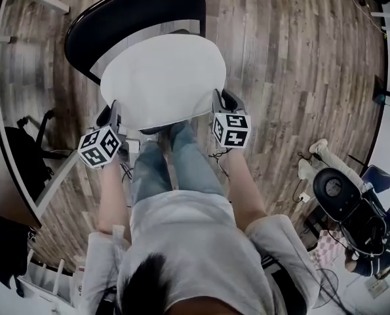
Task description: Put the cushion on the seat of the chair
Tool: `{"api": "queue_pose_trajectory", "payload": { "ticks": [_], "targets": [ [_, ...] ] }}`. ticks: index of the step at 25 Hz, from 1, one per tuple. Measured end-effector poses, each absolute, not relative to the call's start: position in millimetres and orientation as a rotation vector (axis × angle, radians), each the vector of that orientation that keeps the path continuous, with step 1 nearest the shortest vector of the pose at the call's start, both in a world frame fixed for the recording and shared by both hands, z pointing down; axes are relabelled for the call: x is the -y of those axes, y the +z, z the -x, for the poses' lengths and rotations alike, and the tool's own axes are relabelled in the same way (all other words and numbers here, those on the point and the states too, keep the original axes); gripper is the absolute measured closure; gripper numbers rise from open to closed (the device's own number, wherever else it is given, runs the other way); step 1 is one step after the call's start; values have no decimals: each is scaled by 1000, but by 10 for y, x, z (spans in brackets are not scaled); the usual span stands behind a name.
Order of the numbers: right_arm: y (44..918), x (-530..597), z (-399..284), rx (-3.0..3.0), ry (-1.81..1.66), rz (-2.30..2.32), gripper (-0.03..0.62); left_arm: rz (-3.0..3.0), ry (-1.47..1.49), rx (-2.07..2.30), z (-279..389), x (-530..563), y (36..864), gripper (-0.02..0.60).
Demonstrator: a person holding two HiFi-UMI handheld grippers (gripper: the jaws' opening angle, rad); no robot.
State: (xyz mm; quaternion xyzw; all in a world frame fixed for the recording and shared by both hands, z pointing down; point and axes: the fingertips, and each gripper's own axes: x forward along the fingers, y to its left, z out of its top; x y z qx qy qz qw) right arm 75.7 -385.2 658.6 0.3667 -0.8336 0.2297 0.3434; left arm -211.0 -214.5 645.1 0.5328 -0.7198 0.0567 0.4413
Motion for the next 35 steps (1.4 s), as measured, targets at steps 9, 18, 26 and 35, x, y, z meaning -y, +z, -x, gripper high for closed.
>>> {"api": "queue_pose_trajectory", "payload": {
  "ticks": [9,18,26,35],
  "targets": [
    [7236,3890,-758,2103,622,-850,539,-1216,168,1767,2021,2034,7102,528],
    [7764,3919,-681,2055,617,-780,539,-1144,169,1741,2011,1919,7648,528],
    [8181,3918,-652,2016,649,-743,539,-1112,207,1723,2037,1913,8013,528],
    [8519,3924,-665,1956,654,-683,539,-1055,221,1691,2007,1881,8326,528]
  ]
}}
